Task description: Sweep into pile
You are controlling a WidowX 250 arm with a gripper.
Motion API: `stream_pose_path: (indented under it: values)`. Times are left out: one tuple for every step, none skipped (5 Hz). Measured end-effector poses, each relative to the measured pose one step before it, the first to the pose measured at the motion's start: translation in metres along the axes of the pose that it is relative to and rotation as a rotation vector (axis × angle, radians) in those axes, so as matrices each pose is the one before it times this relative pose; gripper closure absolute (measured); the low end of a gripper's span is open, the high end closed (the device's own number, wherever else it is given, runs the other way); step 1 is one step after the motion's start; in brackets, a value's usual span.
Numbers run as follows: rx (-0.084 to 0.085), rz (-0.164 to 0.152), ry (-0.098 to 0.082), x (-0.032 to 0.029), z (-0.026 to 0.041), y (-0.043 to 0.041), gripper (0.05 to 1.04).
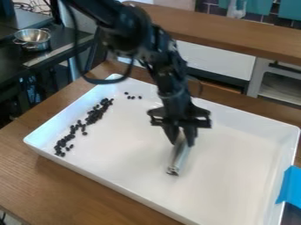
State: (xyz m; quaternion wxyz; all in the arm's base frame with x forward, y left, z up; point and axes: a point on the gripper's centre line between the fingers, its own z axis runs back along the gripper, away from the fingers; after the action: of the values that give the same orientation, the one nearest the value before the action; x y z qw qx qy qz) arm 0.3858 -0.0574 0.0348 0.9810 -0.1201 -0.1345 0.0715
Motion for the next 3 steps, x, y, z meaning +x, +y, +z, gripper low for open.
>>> stream_pose_path:
  values:
    - [0.0491, 0.0274, -0.0488, 0.0312, -0.0193, -0.00651, 0.719]
    - [0.0164, 0.0126, -0.0212, 0.01952, -0.00577, -0.00048, 0.719]
    - [-0.01, 0.0514, 0.0189, 0.00334, 0.00233, 0.01254, 0.719]
